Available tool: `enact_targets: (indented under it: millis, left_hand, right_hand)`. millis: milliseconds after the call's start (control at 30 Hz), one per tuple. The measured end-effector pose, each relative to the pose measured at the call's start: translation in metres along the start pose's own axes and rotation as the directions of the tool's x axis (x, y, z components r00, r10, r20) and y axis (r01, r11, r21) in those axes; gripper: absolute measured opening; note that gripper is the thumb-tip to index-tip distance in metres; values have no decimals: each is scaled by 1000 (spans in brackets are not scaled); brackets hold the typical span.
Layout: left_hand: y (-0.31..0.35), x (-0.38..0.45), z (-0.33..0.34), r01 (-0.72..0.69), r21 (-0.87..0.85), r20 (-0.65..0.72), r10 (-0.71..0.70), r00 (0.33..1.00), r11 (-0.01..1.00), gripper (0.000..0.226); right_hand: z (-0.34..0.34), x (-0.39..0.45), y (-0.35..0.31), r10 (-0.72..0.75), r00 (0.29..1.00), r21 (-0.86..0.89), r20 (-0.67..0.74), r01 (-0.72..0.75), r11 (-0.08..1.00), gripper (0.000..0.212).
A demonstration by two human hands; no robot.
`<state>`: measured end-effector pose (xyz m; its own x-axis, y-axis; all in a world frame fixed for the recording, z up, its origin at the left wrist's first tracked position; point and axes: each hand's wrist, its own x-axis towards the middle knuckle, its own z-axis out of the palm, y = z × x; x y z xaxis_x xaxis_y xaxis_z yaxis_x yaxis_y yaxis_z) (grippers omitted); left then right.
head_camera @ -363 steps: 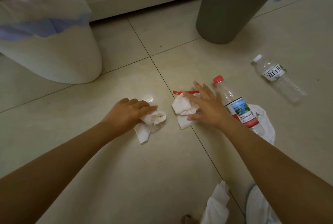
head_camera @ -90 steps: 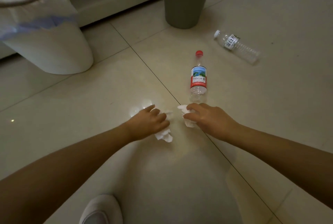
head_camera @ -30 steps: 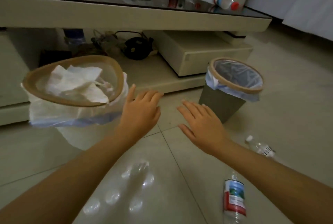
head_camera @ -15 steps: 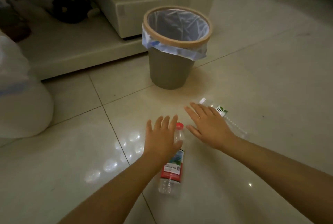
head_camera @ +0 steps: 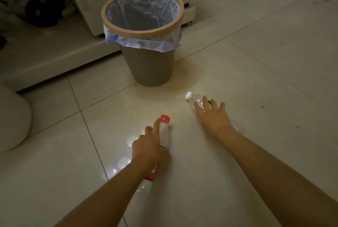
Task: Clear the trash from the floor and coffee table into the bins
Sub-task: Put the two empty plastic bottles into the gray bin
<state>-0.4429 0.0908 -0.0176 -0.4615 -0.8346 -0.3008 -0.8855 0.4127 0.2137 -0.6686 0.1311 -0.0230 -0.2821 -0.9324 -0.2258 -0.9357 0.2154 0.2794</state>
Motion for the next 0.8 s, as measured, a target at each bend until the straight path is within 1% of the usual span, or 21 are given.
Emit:
enact_targets:
  millis: [100, 200, 267, 367, 433, 567, 667, 800]
  left_hand:
    - [4, 5, -13, 0, 0, -35, 0, 999, 1000, 94]
    - [5, 7, -25, -9, 25, -53, 10, 999, 1000, 95]
    - [2, 5, -32, -6, 11, -63, 7, 998, 1000, 97]
    - [-8, 0, -49, -6, -9, -87, 5, 996, 1000, 101]
    - [-16, -2, -62, -20, 3, -124, 20, 992, 1000, 101]
    - [-25, 7, -91, -35, -32, -208, 28, 978, 999, 98]
    - [-26, 19, -115, -101, -57, -280, 82, 957, 993, 95]
    - [-29, 30, -151, -179, -190, -388, 94, 917, 965, 94]
  right_hand:
    - [0, 5, 4, 79, 997, 114, 24, -81, 990, 72]
    - [-5, 7, 2, 98, 995, 169, 31, -102, 980, 77]
    - [-8, 7, -4, 101, 993, 208, 57, -111, 972, 77]
    - [-15, 6, -17, 80, 988, 264, 135, -114, 958, 87]
    - [-24, 5, -27, 48, 989, 311, 141, -90, 946, 90]
    - [-45, 5, -47, 1, 1000, 387, 7, -4, 922, 92]
    - [-66, 6, -52, -34, 992, 429, -120, 83, 900, 91]
    - [-102, 5, -50, 19, 964, 522, -265, 127, 843, 92]
